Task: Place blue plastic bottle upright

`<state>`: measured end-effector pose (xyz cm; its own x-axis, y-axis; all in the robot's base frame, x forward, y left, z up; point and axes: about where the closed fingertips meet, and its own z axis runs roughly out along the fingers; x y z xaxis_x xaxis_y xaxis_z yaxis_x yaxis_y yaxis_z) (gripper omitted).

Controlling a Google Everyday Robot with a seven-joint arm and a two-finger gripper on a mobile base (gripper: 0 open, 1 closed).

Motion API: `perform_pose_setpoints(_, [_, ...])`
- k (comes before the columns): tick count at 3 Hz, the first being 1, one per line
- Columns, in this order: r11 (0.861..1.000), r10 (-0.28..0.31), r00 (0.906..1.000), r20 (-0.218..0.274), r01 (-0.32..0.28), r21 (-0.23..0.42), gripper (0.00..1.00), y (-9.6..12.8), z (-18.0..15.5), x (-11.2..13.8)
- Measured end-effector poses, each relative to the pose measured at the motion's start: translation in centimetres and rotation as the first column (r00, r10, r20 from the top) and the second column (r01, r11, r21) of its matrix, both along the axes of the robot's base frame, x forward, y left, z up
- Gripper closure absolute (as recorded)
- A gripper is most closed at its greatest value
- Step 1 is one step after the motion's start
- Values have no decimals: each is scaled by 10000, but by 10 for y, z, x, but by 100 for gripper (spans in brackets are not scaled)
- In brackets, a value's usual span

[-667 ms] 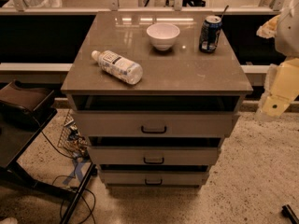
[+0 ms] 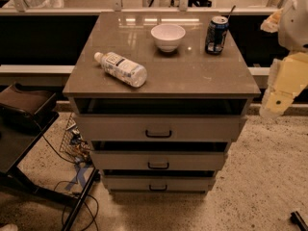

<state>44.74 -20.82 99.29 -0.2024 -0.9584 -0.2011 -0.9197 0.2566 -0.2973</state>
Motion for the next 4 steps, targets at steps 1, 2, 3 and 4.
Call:
perform_pose_setpoints(1, [9999, 80, 10000, -25, -80, 70, 0, 17, 10, 29])
perform_pose_setpoints(2, [9980, -236, 9983, -530, 267, 579, 0, 37, 14, 72])
perform_pose_setpoints(3, [9787, -1519, 9826, -1071, 1646, 1228, 0, 61, 14, 129])
perform_pose_setpoints(4, [9096, -3454, 9291, -1322, 3661, 1963, 0, 86, 19, 178])
